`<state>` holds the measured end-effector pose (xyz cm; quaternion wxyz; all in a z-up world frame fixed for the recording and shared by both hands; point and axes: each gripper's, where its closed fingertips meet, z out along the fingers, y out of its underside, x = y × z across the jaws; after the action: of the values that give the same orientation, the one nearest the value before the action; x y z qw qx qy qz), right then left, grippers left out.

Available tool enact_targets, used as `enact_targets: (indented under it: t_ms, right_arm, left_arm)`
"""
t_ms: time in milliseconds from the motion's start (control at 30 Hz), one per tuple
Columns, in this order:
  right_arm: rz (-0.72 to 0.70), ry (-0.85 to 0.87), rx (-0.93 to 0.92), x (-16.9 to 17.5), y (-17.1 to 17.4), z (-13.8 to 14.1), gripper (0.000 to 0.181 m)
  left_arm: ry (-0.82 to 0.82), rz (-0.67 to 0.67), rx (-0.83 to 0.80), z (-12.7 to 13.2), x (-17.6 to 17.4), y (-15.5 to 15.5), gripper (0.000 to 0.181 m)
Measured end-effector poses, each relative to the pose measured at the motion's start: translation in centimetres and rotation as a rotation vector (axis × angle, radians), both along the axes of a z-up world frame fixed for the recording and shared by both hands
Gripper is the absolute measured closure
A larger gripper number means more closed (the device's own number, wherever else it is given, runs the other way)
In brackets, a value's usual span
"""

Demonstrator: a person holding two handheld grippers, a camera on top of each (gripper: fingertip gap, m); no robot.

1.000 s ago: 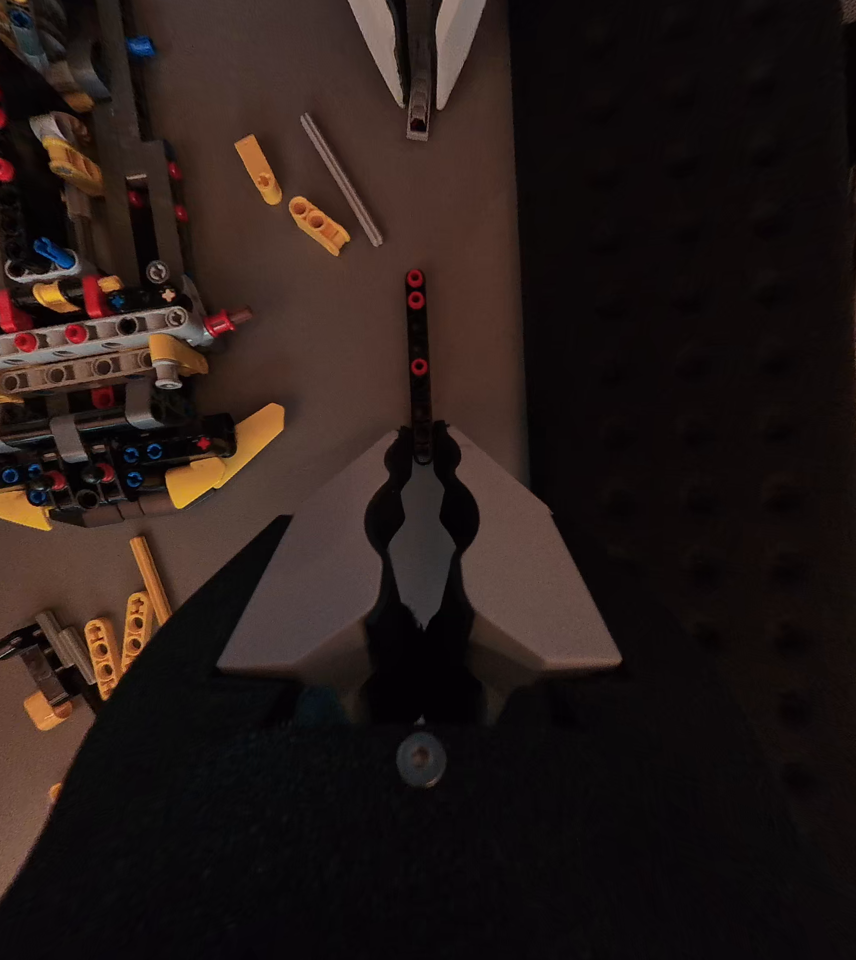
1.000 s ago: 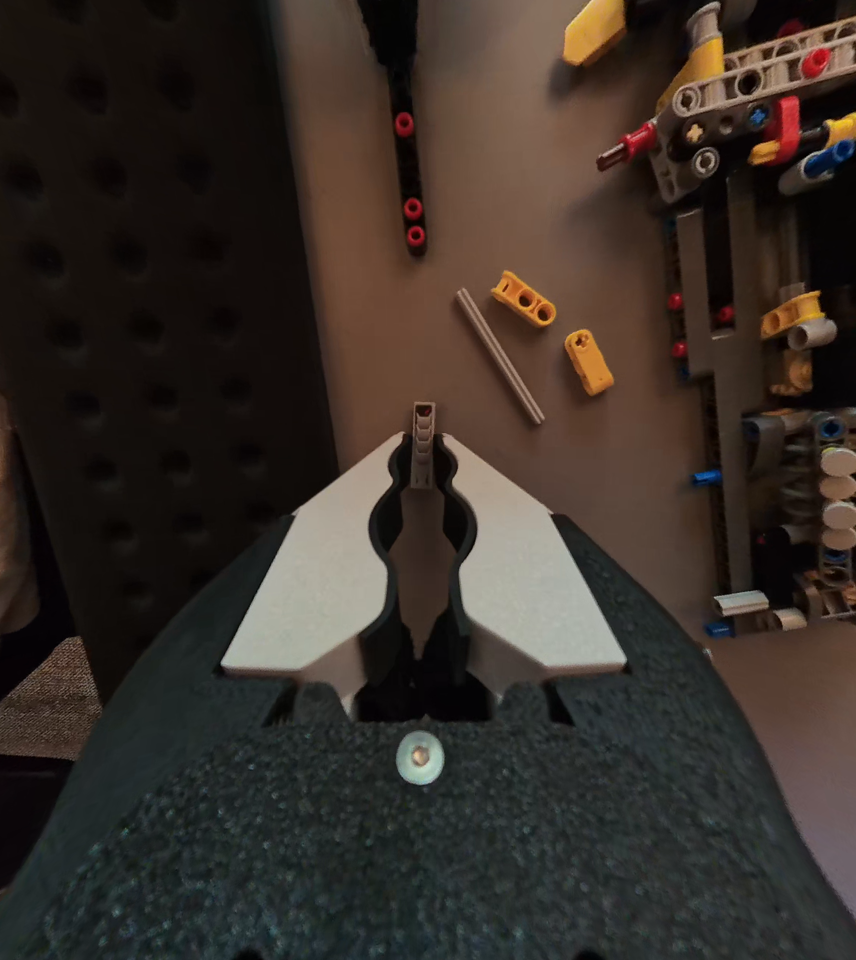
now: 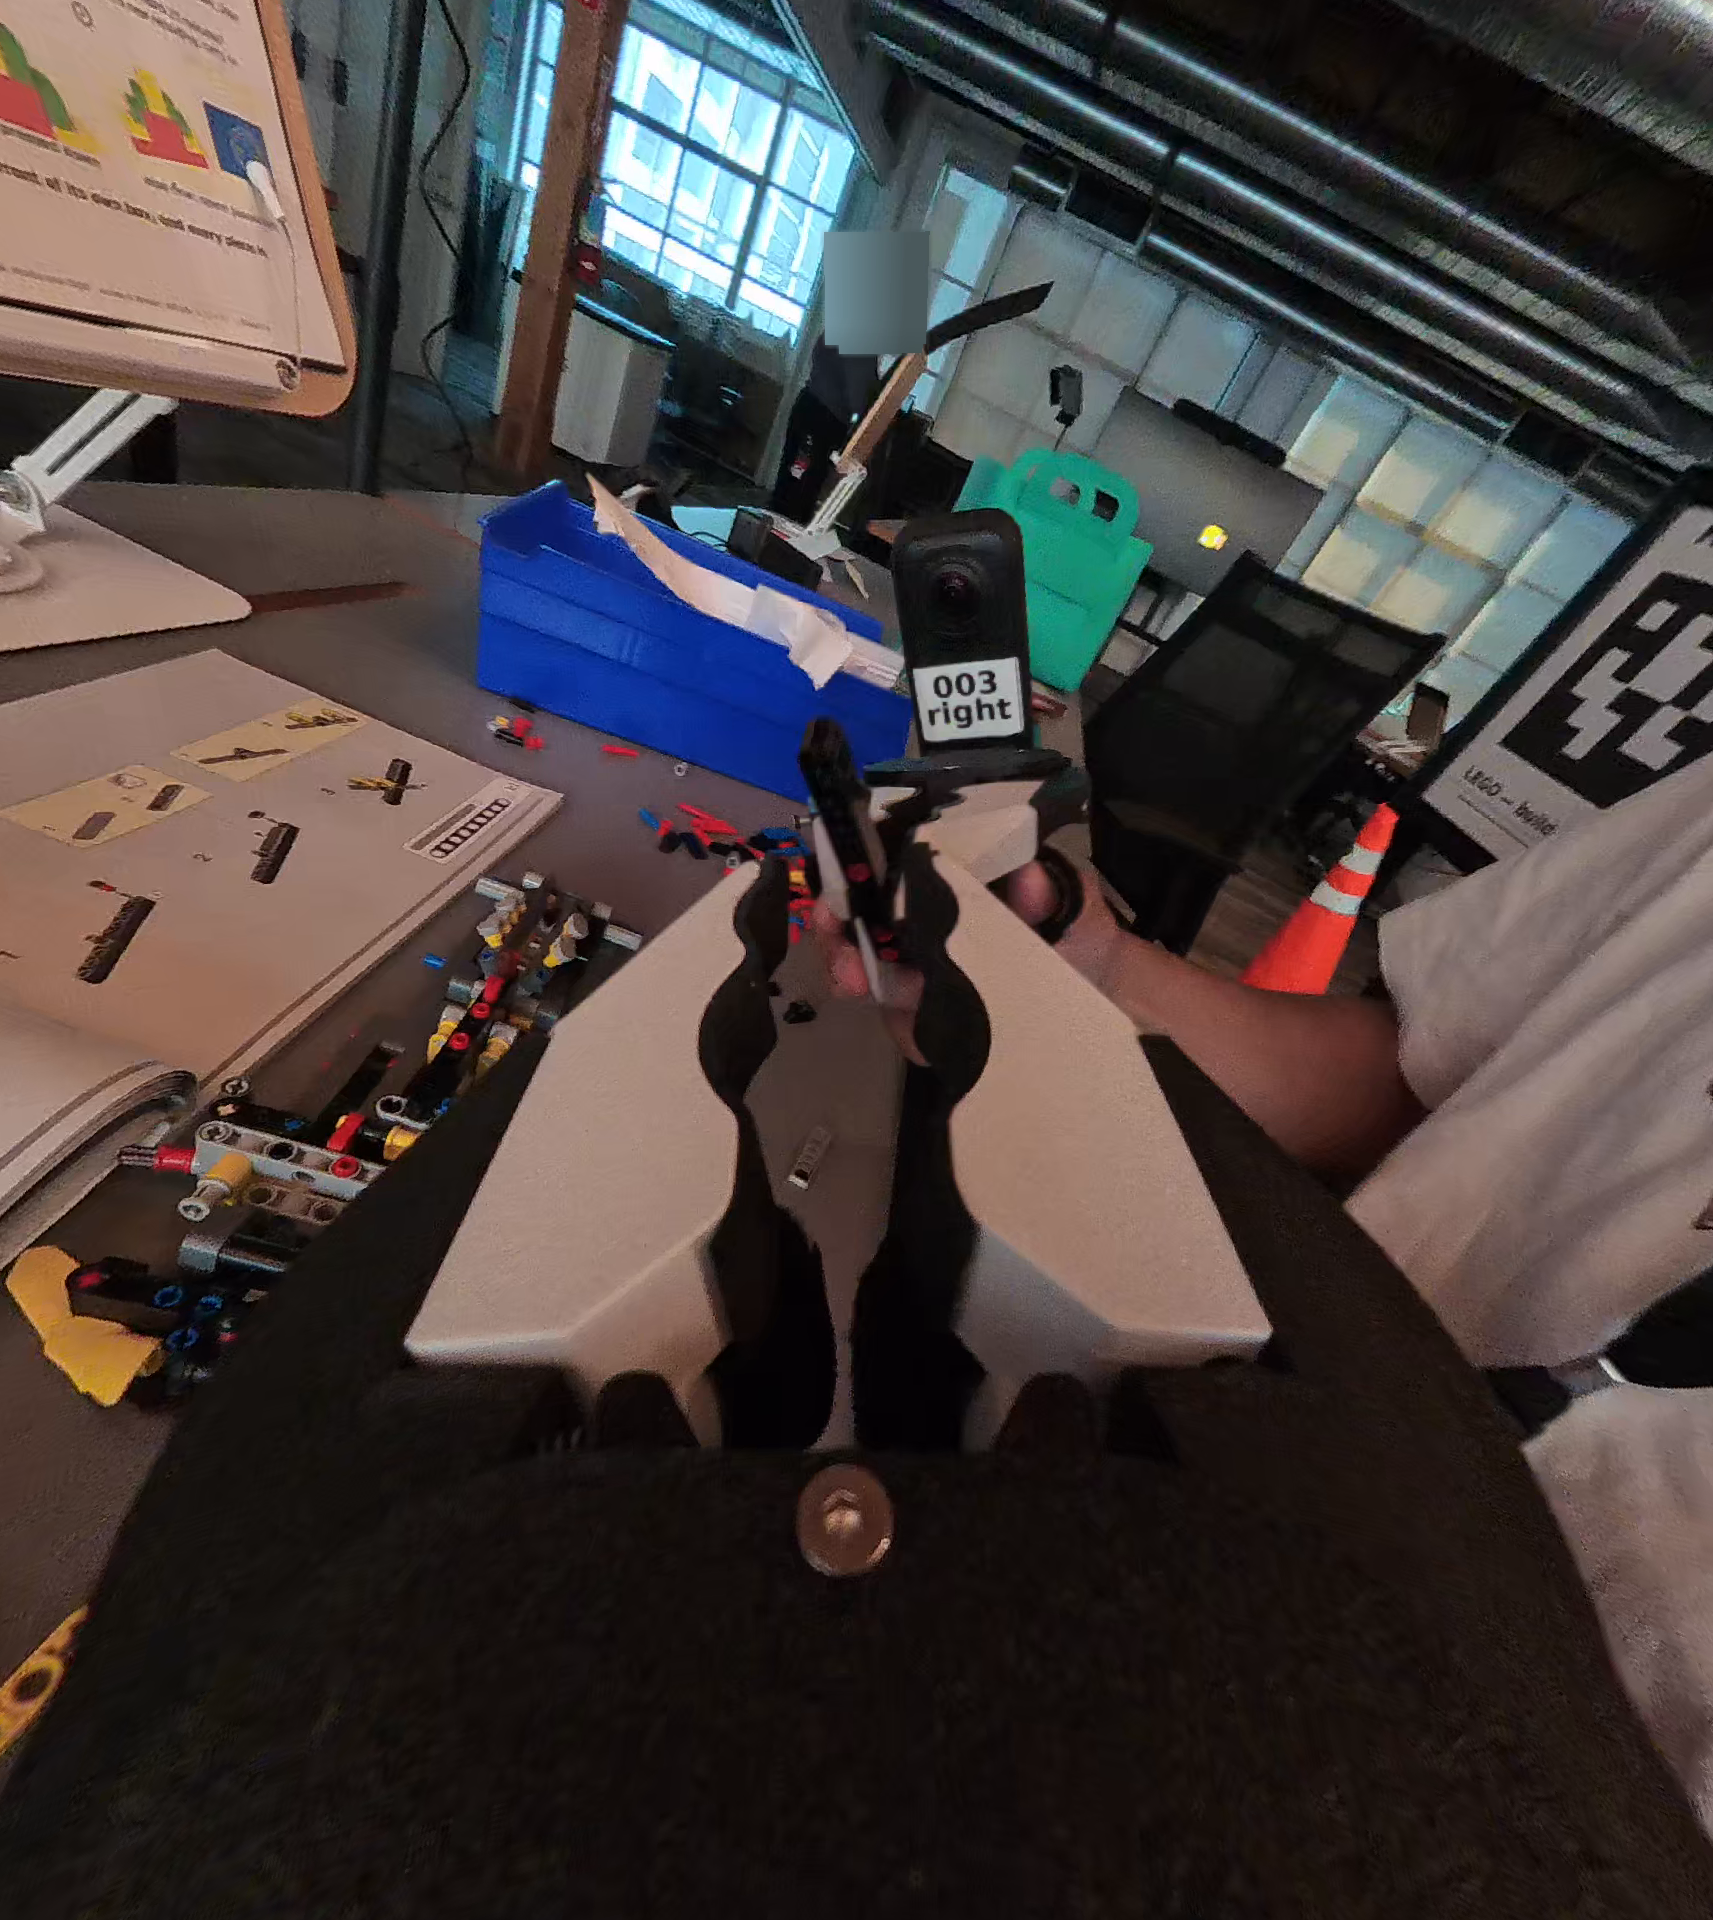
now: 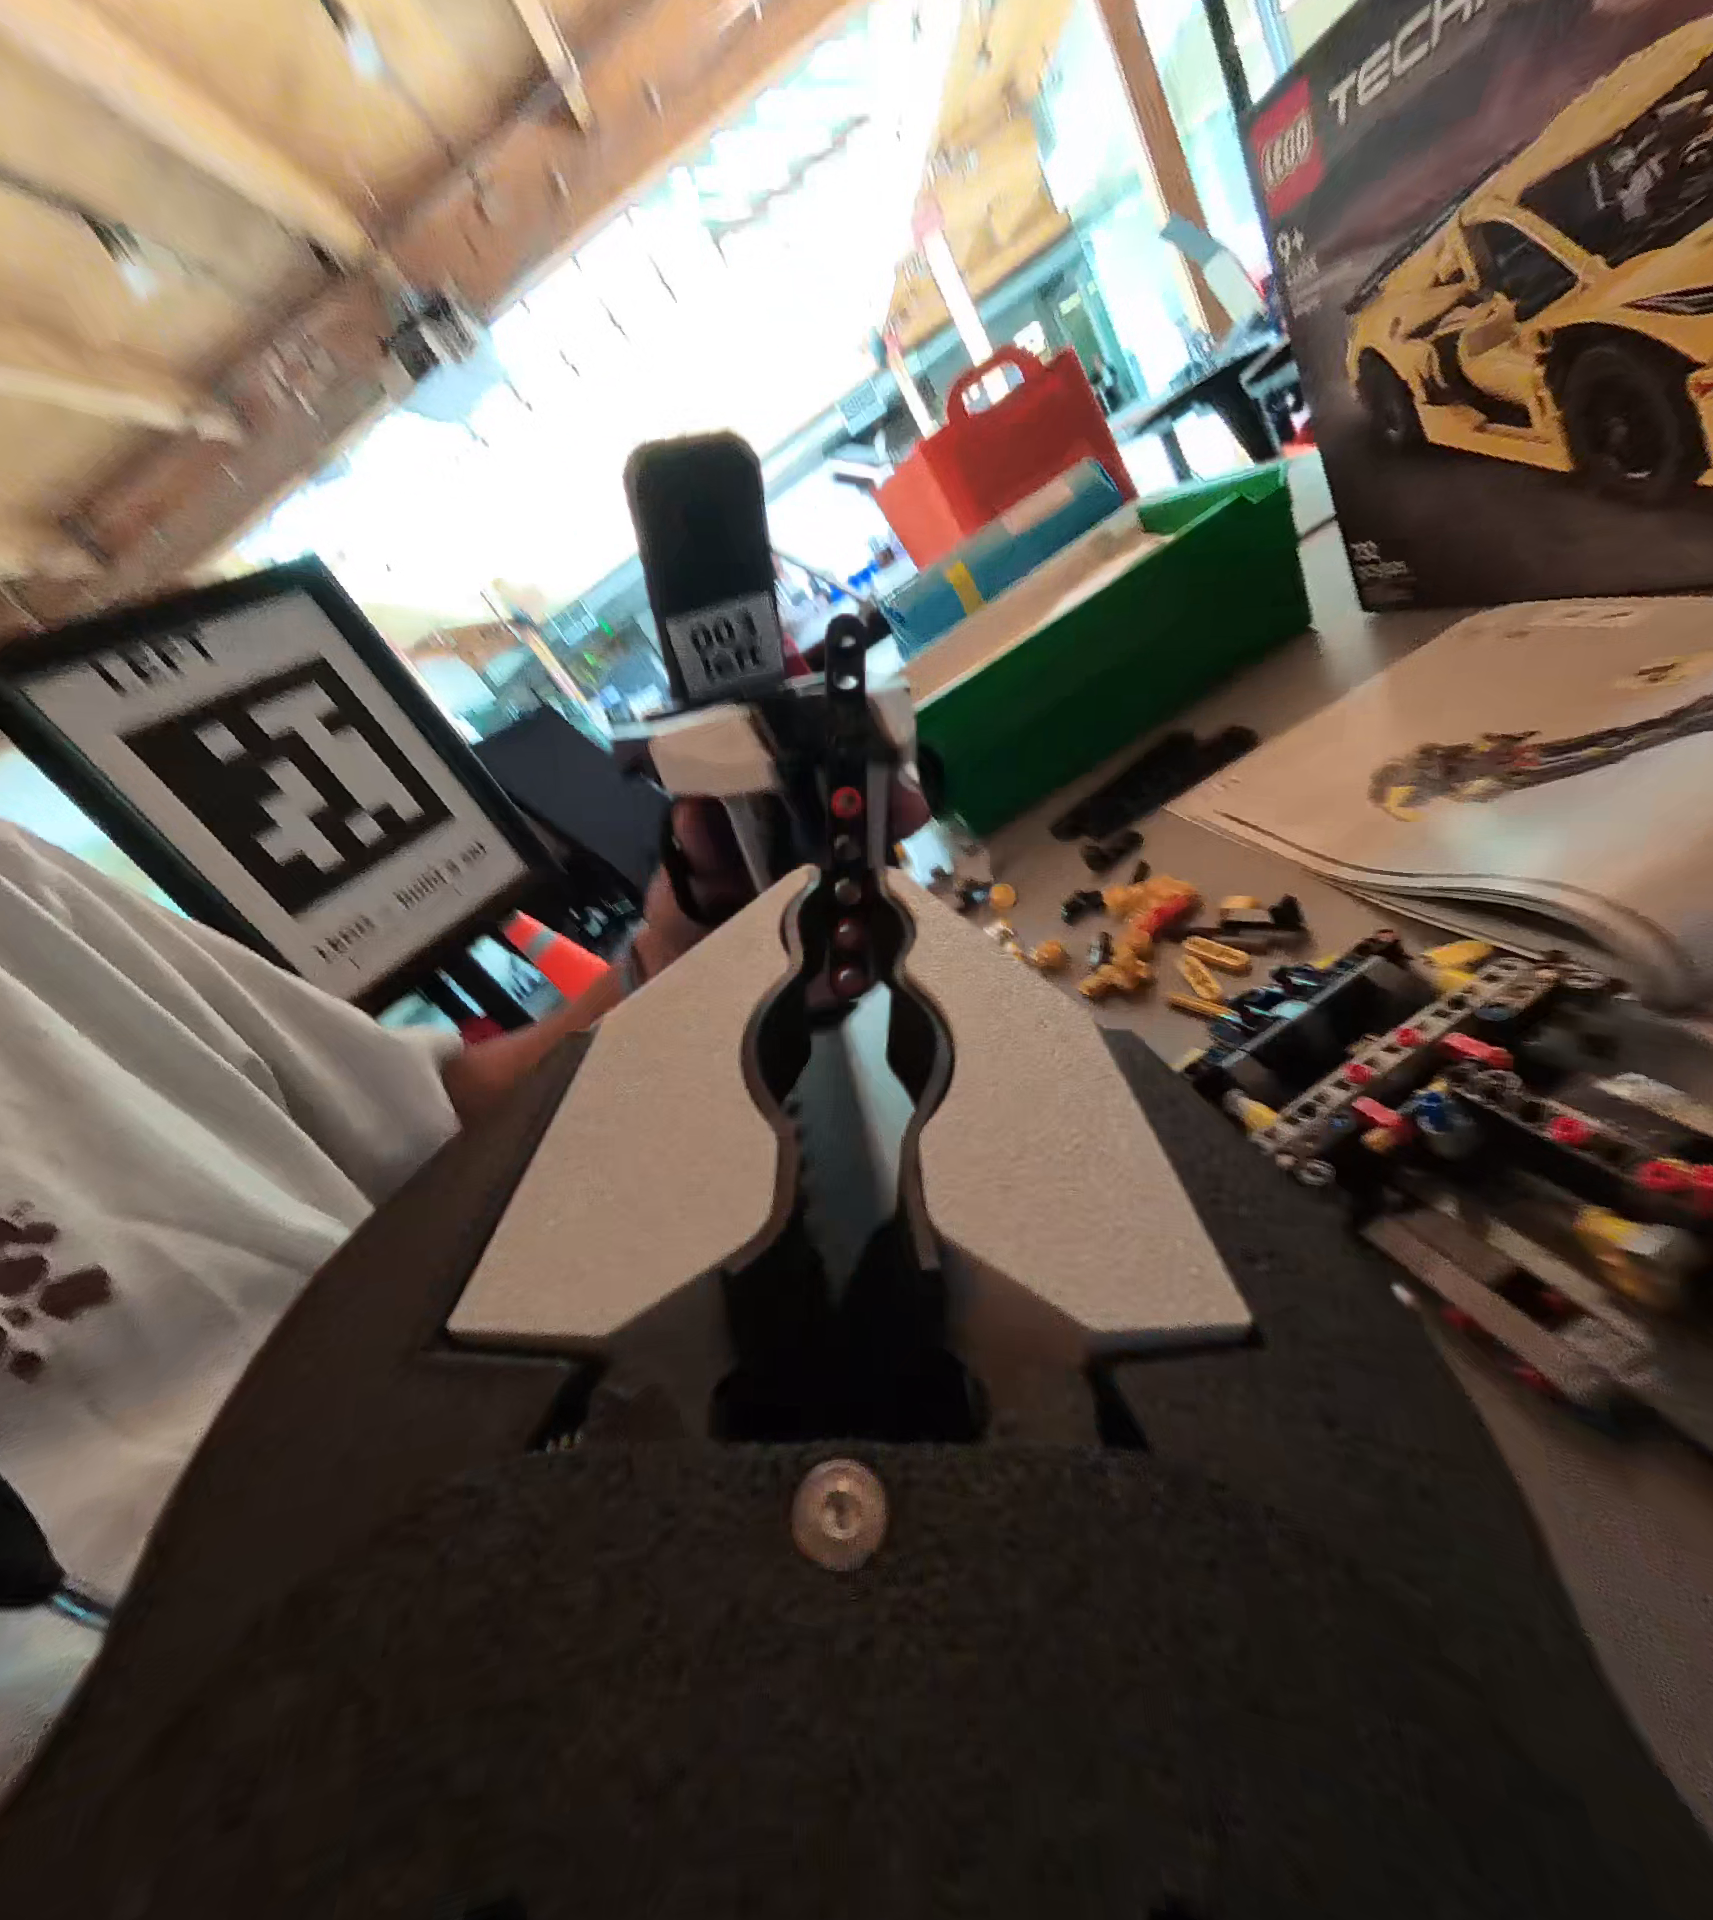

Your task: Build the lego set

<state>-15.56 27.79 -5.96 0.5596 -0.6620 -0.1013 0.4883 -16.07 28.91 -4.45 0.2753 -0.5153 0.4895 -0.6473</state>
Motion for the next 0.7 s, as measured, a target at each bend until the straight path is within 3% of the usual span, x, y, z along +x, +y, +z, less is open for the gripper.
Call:
enact_targets:
  t_ms: [133,267,400,600,700]
  right_arm:
    - [0.01,0.112,-0.006,-0.9,0.0,0.3,0.174]
    - [-0.027,0.065,-0.025,-0.7,0.4,-0.6,0.175]
    - [-0.024,0.05,-0.043,-0.7,0.6,-0.9,0.174]
    - [0.032,-0.021,-0.054,-1.3,0.0,-1.3,0.174]
    - [0.03,-0.041,-0.036,-1.1,-0.3,-1.4,0.163]
  left_arm:
    - [-0.017,-0.017,-0.001,-0.4,0.4,-0.5,0.176]
    - [0.016,-0.055,-0.017,-1.2,0.3,-0.7,0.177]
    - [0.034,-0.062,-0.023,-1.7,0.4,-0.8,0.166]
    - [0.047,-0.111,-0.015,-2.2,0.2,-1.3,0.175]
    - [0.016,-0.065,-0.065,-1.8,0.3,-0.3,0.175]
